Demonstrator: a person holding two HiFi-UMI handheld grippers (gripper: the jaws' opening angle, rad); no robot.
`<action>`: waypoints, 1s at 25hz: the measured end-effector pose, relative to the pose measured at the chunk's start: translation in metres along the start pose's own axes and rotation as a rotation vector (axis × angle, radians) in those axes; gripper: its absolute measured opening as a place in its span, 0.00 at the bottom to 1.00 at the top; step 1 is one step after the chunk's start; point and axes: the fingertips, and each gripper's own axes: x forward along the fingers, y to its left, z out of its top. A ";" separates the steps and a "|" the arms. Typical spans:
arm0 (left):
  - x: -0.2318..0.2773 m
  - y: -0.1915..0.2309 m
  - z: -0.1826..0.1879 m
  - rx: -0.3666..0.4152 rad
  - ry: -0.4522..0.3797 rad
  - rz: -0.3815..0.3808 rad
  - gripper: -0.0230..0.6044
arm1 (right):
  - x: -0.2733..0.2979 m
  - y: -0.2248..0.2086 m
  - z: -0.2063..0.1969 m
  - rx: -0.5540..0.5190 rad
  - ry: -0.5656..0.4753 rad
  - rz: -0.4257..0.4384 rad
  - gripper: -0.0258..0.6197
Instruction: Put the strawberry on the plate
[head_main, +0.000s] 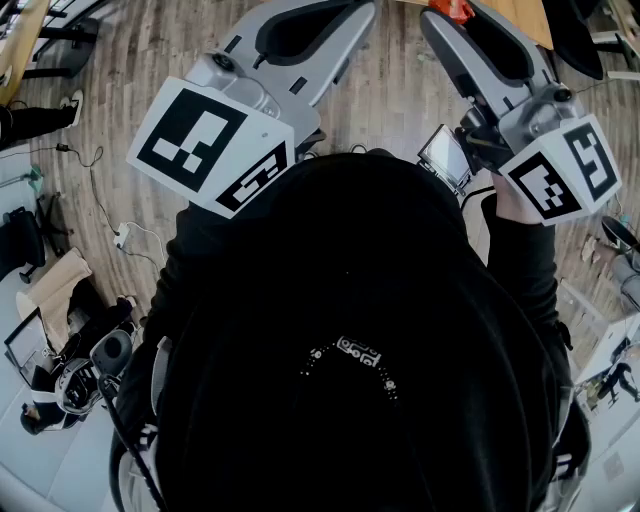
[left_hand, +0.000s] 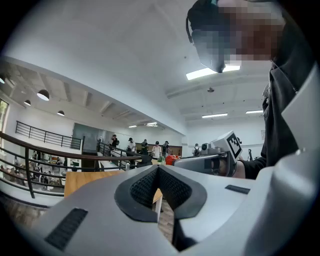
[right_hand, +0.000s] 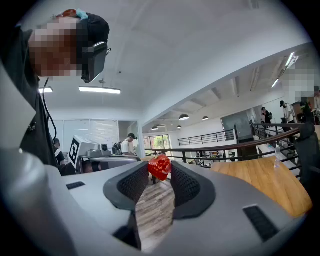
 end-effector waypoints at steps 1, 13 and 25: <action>0.001 0.000 0.001 -0.005 -0.003 0.000 0.03 | -0.002 -0.002 -0.003 0.014 -0.005 0.001 0.27; 0.019 -0.019 -0.003 -0.051 -0.003 -0.007 0.03 | -0.025 -0.017 0.001 0.054 -0.022 0.055 0.27; 0.026 -0.019 -0.022 -0.076 0.026 0.003 0.03 | -0.033 -0.044 -0.007 0.077 -0.029 0.040 0.27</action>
